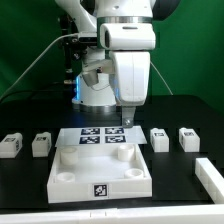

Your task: Assemble one leg

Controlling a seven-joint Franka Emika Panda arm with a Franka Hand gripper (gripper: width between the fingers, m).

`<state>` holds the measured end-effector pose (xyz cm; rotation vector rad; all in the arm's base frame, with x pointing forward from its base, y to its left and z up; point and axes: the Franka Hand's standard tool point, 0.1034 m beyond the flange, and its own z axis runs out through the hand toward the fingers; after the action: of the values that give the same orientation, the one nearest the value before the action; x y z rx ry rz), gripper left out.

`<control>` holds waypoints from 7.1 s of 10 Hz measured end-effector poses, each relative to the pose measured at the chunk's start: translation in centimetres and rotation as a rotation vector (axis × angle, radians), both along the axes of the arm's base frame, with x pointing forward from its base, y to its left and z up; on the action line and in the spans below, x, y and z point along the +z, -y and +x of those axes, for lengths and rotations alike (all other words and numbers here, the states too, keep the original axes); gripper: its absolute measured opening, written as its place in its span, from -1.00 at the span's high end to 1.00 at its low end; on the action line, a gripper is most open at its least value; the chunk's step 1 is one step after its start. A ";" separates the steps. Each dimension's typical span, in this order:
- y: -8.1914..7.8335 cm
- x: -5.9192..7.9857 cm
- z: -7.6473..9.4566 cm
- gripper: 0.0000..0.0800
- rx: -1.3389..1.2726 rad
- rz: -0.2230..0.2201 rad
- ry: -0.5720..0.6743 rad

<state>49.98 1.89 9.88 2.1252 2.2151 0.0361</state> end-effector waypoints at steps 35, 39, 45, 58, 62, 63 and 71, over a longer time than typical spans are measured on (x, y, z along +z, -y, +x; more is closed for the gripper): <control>-3.6 -8.8 -0.3 0.85 -0.067 0.043 -0.033; -4.3 -9.2 -0.4 0.85 -0.058 0.036 -0.057; -4.1 -9.2 -0.4 -0.50 -0.063 0.035 -0.058; -5.6 -5.4 -1.7 -0.62 -0.268 0.036 -0.021; -11.8 -4.1 -2.9 -0.62 -0.882 0.103 0.014; -11.5 -4.0 -2.8 -0.62 -0.902 0.105 0.013; -14.1 -4.8 -5.6 -0.62 -1.488 -0.024 -0.221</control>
Offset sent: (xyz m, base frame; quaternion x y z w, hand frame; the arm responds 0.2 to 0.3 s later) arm -0.0399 -0.0407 -0.0457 -0.0006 -0.0024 -0.0271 0.9996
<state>44.38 16.02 5.08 3.1833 0.2013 -0.2976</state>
